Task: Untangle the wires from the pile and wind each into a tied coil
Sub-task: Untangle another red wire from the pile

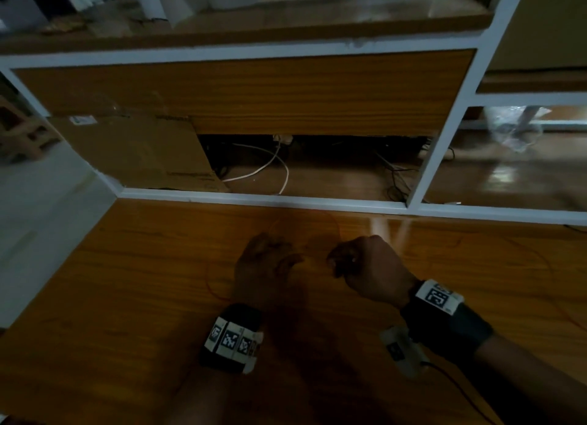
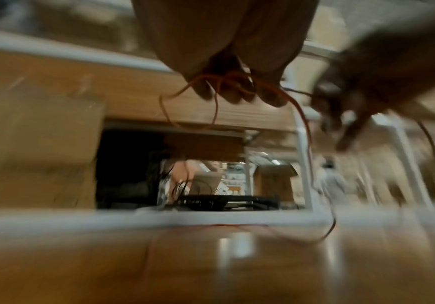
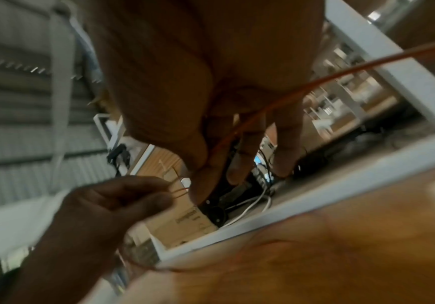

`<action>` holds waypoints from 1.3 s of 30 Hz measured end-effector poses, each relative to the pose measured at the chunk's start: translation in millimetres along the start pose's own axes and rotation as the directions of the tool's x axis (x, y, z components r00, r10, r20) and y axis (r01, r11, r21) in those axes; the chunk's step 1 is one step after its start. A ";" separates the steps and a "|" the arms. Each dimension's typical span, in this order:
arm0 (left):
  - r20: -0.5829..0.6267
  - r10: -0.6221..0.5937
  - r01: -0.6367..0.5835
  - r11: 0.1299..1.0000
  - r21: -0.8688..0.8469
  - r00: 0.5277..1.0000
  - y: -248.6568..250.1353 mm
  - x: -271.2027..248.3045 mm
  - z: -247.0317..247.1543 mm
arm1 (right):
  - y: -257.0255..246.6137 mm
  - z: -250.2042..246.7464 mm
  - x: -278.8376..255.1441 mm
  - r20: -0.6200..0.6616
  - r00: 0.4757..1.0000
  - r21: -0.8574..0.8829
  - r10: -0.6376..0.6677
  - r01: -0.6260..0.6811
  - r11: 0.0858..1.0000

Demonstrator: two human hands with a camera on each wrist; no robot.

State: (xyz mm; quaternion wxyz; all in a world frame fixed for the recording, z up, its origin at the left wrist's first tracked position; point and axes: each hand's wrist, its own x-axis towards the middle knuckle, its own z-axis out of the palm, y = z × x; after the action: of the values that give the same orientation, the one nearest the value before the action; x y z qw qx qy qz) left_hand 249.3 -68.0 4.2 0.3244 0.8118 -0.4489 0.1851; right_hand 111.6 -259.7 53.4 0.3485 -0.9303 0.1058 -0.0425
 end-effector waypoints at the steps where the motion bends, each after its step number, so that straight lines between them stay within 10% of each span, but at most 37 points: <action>1: -0.039 -0.111 0.109 0.992 -0.068 0.993 -1.5 0.0 -4.1 | 2.6 1.8 -1.4 -0.027 1.000 -0.005 0.014 -0.014 1.000; 6: 0.010 -0.345 0.335 0.906 -0.257 0.939 -1.3 6.7 -16.1 | 21.9 9.0 -7.0 -0.143 0.987 -0.003 0.075 -0.077 0.997; 11: 0.065 -0.635 0.556 0.618 -0.555 0.770 2.8 13.5 -8.3 | 34.0 9.4 -10.5 -0.200 0.974 -0.016 0.104 -0.109 0.994; 16: 0.291 -0.886 0.569 -0.038 -0.821 0.361 -12.4 17.7 -17.8 | 77.9 -8.4 -22.2 -0.243 0.927 -0.098 0.287 -0.318 0.943; 18: 0.316 -0.860 0.657 0.028 -0.754 0.400 -18.7 17.9 -30.9 | 99.1 -11.9 -31.4 -0.154 0.919 -0.157 0.364 -0.387 0.909; 21: 0.391 -0.649 0.720 0.369 -0.588 0.652 -11.6 14.8 -39.9 | 108.0 -16.5 -39.8 -0.063 0.911 -0.193 0.408 -0.412 0.891; 25: 0.507 -0.388 0.598 0.718 -0.357 0.769 13.2 10.6 -22.8 | 54.3 -19.8 -30.8 -0.038 0.995 -0.215 0.091 -0.097 0.972; 32: 0.513 -0.236 0.486 0.760 -0.432 0.825 25.9 20.0 -16.0 | 12.9 1.1 -7.7 -0.004 0.968 -0.157 -0.251 0.247 0.956; 39: 0.484 -0.479 0.666 0.652 -0.363 0.732 -35.7 -1.7 -61.8 | 72.3 -68.5 -13.9 -0.422 0.907 -0.222 -0.003 -0.099 0.970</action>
State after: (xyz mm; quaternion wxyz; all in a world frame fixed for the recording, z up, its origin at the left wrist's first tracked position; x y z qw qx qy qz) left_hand 278.2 -10.4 34.9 0.4862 0.8139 -0.2461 -0.2014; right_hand 75.5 -353.5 57.4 0.2045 -0.9315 0.2054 -0.2195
